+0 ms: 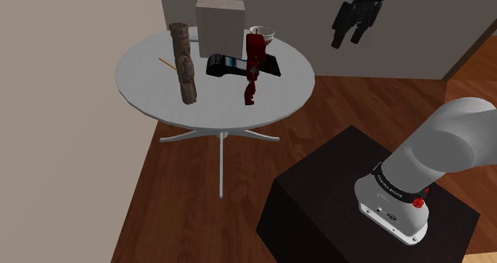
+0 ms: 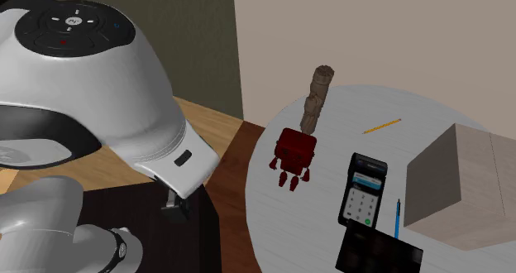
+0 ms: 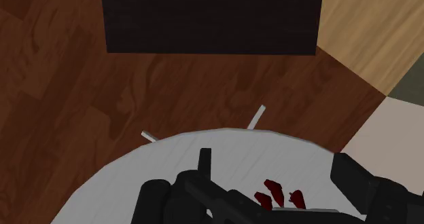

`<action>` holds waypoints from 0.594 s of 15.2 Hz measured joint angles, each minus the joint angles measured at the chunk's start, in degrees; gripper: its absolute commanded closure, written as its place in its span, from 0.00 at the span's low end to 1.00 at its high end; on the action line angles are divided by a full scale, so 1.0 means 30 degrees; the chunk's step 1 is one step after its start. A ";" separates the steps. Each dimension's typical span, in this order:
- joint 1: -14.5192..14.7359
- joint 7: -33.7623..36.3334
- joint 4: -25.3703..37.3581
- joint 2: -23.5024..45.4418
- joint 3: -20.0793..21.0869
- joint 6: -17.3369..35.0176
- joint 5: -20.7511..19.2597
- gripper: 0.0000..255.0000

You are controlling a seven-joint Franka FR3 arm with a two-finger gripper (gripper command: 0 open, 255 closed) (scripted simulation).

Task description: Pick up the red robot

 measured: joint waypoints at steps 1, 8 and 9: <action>0.0000 0.0000 0.0000 0.0000 0.0000 0.0000 0.0000 0.00; -0.0640 0.4481 0.0442 0.2323 0.2927 0.3958 0.0248 0.00; -0.0823 0.5228 0.0554 0.2842 0.3392 0.4691 0.0140 0.00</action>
